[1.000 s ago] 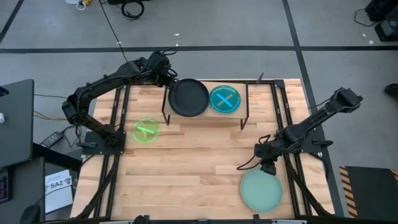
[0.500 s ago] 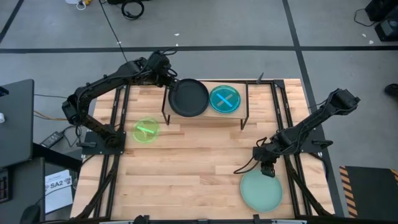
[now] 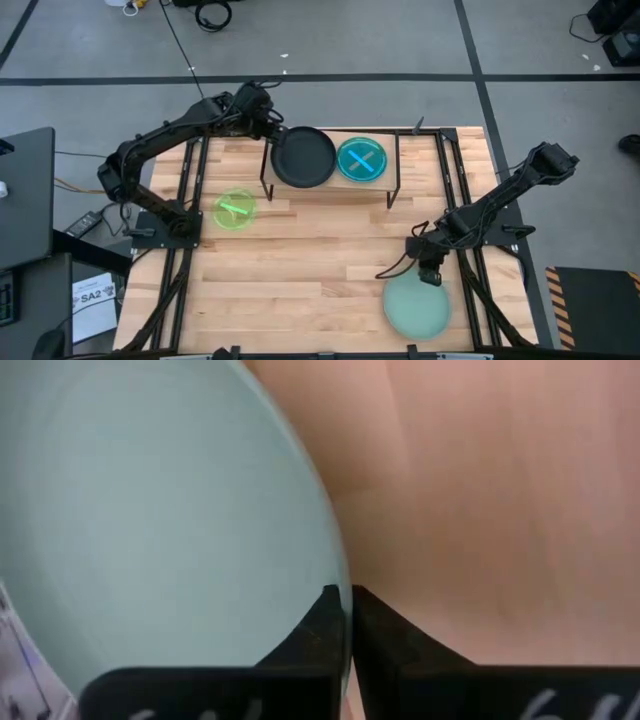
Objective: Place and stack plates onto a shelf
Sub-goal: Stack the light blue plate on top of the black plate on the shelf
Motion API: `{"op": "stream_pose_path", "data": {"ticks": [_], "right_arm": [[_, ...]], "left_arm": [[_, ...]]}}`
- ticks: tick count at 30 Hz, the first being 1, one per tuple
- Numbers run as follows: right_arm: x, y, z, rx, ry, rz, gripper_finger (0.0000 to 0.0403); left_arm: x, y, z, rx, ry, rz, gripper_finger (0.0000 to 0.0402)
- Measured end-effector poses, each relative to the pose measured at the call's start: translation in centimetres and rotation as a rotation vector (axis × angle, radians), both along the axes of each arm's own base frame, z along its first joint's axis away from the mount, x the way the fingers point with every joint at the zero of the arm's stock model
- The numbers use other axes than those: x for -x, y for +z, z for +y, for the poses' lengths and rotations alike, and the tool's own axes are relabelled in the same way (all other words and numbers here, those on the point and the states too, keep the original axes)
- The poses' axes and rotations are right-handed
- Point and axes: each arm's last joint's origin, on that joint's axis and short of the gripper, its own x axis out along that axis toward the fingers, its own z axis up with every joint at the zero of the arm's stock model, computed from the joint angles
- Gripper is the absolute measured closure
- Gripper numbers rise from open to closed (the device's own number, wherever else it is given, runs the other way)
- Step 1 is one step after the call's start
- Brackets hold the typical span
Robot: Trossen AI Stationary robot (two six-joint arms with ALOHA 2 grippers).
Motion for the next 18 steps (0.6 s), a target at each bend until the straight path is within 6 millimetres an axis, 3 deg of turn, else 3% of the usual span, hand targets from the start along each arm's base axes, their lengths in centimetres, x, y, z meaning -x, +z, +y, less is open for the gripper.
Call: {"op": "stream_pose_path", "data": {"ticks": [8,18], "right_arm": [[-1.0,0.4,0.1,0.016,-0.149,-0.097,0.0388],[-2.7,1.4,0.0,0.042,-0.486,-0.316,0.0388]], "left_arm": [[1.8,2.2,-2.5,-0.005,-0.045,-0.031,0.0241],[4.0,3.7,-9.0,0.016,-0.158,0.091,0.0241]]}}
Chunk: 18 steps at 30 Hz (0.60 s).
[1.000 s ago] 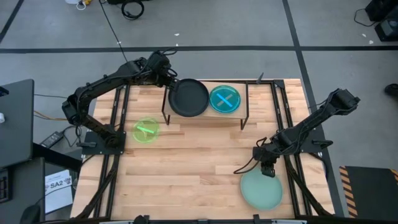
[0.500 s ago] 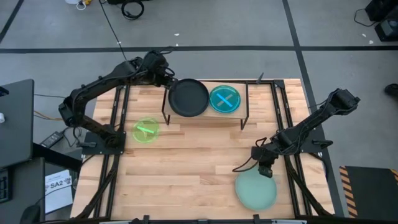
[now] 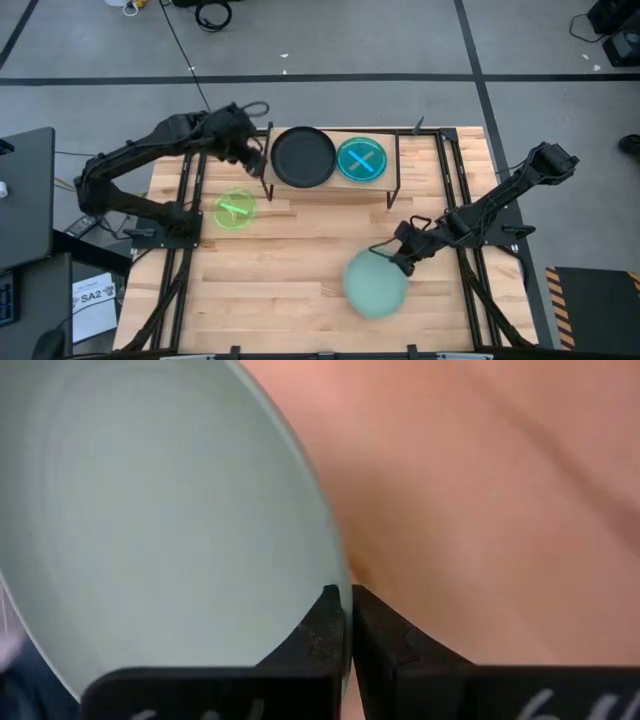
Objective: Place and stack plates onto a shelf
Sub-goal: Stack the light blue plate on top of the black plate on the shelf
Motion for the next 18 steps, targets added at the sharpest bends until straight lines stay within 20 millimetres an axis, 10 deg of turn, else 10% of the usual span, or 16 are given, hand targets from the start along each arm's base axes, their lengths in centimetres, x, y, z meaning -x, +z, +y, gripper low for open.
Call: {"op": "stream_pose_path", "data": {"ticks": [18], "right_arm": [[-2.5,2.5,-2.1,0.118,-0.501,-0.411,0.0388]], "left_arm": [[-2.9,0.6,-9.3,-0.074,-0.031,-0.168,0.0241]]}}
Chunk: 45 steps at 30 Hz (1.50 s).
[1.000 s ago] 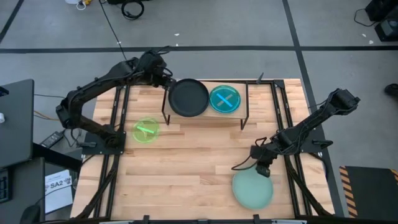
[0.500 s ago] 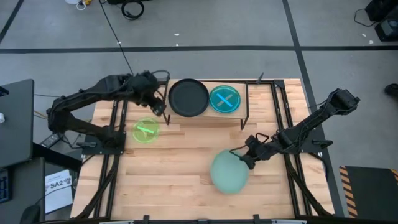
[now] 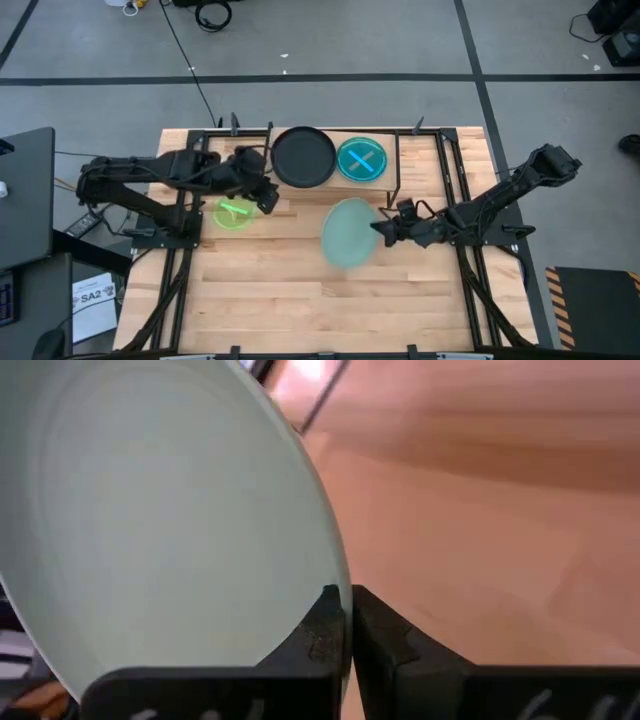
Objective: Place and stack plates onto a shelf
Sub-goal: Stack the light blue plate on top of the black plate on the shelf
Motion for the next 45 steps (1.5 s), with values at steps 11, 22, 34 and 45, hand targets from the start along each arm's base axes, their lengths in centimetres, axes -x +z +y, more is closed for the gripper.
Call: {"op": "stream_pose_path", "data": {"ticks": [11,22,34,45], "right_arm": [[-1.5,1.3,-1.4,0.076,-0.065,-0.09,0.0388],[-4.7,1.7,-1.1,0.151,-0.086,-0.035,0.0388],[-6.5,1.0,-0.6,0.175,-0.083,-0.01,0.0388],[-6.8,0.9,-0.5,0.175,-0.081,-0.027,0.0388]], "left_arm": [[-4.3,-1.1,-3.6,-0.064,-0.054,-0.127,0.0241],[-7.9,-3.9,-6.3,-0.085,-0.093,-0.131,0.0241],[-8.0,-5.8,-6.4,-0.161,-0.058,0.008,0.0241],[-7.9,-6.0,-6.1,-0.153,-0.042,0.034,0.028]]}}
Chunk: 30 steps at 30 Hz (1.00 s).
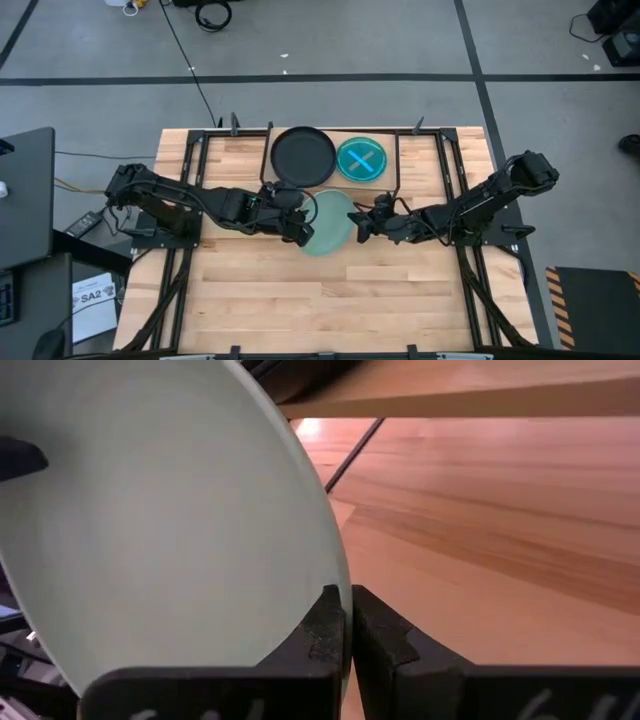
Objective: Place and stack plates onto a shelf
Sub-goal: Stack the light blue plate on top of the black plate on the shelf
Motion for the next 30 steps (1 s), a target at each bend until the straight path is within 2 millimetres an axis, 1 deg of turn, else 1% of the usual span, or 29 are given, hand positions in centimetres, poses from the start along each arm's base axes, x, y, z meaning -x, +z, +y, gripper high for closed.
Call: {"op": "stream_pose_path", "data": {"ticks": [6,10,21,26,30], "right_arm": [[0.01,0.04,0.02,-0.001,0.0,-0.003,0.0387],[0.01,0.05,0.04,-0.003,0.003,-0.003,0.0383],[-0.1,0.17,0.22,-0.029,0.061,-0.009,0.0356],[-0.16,0.31,0.23,-0.004,0.075,-0.015,0.0329],[-0.23,0.44,0.27,0.014,0.091,-0.019,0.0298]], "left_arm": [[0.06,-0.05,0.1,-0.009,0.013,0.006,0.0343],[0.14,-0.11,0.16,-0.019,0.017,0.014,0.0366],[0.06,-0.07,0.05,-0.006,0.006,0.006,0.0363],[0.06,-0.07,0.03,-0.008,0.003,0.007,0.0362],[0.07,-0.07,0.02,-0.007,0.002,0.009,0.0362]]}}
